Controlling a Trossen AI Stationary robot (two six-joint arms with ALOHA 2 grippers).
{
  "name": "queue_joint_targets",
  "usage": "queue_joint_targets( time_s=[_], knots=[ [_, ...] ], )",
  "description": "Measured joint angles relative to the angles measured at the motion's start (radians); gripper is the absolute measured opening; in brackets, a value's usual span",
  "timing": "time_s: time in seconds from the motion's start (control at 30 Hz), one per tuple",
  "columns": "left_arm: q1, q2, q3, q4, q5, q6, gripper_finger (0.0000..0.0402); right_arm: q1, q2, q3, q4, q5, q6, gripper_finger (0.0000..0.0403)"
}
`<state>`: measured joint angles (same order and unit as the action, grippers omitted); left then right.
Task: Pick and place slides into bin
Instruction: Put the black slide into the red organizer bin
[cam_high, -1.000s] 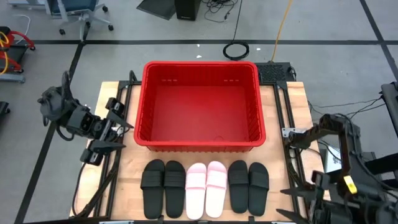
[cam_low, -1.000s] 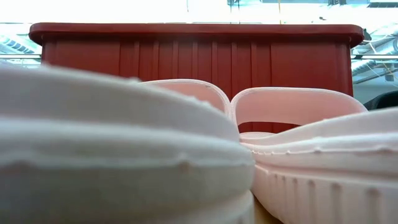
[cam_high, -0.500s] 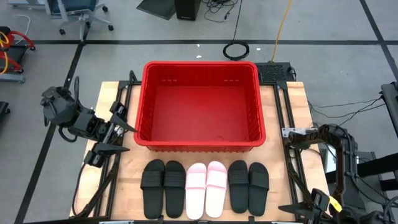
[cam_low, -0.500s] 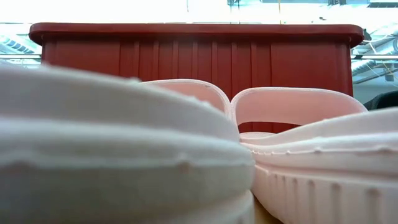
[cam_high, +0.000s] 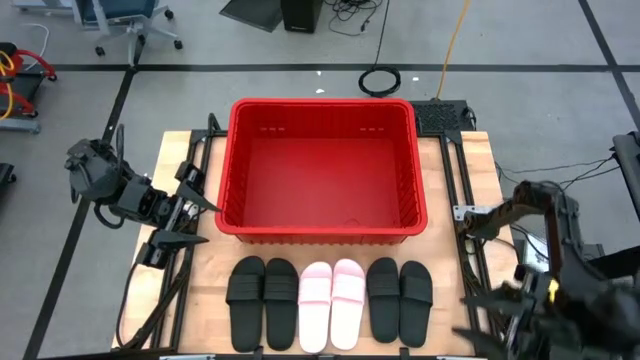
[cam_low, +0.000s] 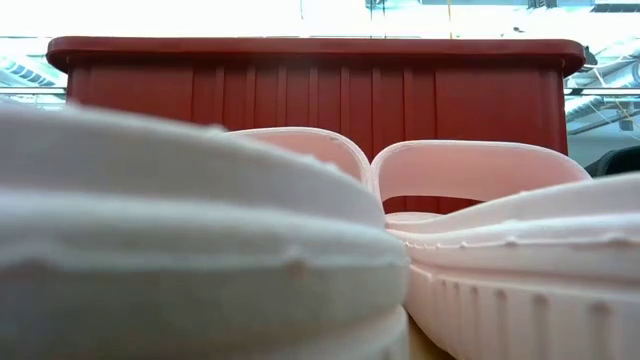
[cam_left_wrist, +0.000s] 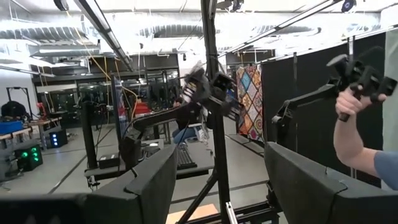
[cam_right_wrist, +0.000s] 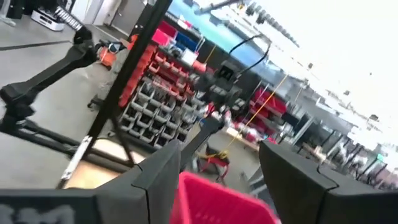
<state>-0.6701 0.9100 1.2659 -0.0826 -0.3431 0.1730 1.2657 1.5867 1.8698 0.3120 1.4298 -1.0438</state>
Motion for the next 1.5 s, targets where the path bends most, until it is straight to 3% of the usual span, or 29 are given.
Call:
queue_joint_targets(
  time_s=[0.2,0.4,0.7,0.87,1.03,1.17,1.5],
  knots=[
    [0.000,0.000,0.000,0.000,0.000,0.006,0.0248,-0.028,-0.121,0.000,0.001,-0.133,-0.149,0.0197],
    [0.000,0.000,0.000,-0.003,0.000,0.002,0.0248,-0.063,-0.221,0.000,-0.055,-0.323,-0.167,0.0195],
    [0.000,0.000,0.000,-0.004,-0.023,0.006,0.0248,-0.145,-0.295,0.000,-0.442,-0.690,0.114,0.0194],
    [0.000,0.000,0.000,-0.004,-0.041,0.007,0.0248,-0.226,-0.285,0.000,-0.655,-0.825,0.279,0.0194],
    [0.000,0.000,0.000,-0.014,-0.042,0.005,0.0248,-0.322,-0.225,0.000,-0.820,-0.904,0.505,0.0194],
    [0.000,0.000,0.000,-0.032,-0.046,0.000,0.0248,-0.370,-0.149,0.000,-0.927,-0.909,0.680,0.0194],
    [0.000,0.000,0.000,-0.074,-0.051,-0.028,0.0248,-0.395,0.010,0.000,-1.209,-0.907,1.029,0.0194]
  ],
)
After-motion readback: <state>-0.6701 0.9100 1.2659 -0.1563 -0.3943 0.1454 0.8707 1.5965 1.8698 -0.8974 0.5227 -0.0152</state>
